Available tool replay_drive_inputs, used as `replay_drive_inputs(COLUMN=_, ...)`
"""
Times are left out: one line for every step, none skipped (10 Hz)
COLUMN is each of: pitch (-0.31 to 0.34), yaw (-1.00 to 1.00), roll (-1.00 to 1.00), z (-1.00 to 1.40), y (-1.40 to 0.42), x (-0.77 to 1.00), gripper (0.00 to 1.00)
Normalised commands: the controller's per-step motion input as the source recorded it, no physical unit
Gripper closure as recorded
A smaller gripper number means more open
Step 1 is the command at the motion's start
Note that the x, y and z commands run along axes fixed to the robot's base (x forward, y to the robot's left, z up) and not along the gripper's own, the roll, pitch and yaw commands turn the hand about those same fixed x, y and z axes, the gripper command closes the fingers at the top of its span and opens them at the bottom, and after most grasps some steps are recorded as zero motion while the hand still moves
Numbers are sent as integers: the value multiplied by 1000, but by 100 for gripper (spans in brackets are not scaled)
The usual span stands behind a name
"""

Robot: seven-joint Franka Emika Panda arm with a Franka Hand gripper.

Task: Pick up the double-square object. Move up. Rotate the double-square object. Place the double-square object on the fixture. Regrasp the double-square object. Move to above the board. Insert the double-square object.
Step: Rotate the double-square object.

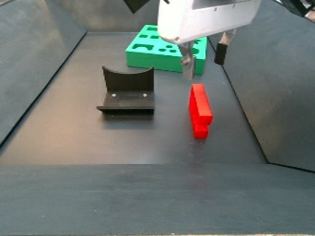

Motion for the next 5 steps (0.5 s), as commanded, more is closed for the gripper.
replay_drive_inputs(pitch=-6, yaw=1000, roll=1, z=-17, y=0, x=44, gripper=0)
replay_drive_inputs(pitch=-6, yaw=1000, roll=1, z=-16, y=0, x=44, gripper=0)
replay_drive_inputs(pitch=-6, yaw=1000, roll=1, z=-16, y=0, x=44, gripper=0)
replay_drive_inputs(pitch=-7, yaw=1000, roll=1, z=-16, y=0, x=44, gripper=0)
replay_drive_inputs(pitch=-7, yaw=1000, roll=1, z=-16, y=0, x=44, gripper=0)
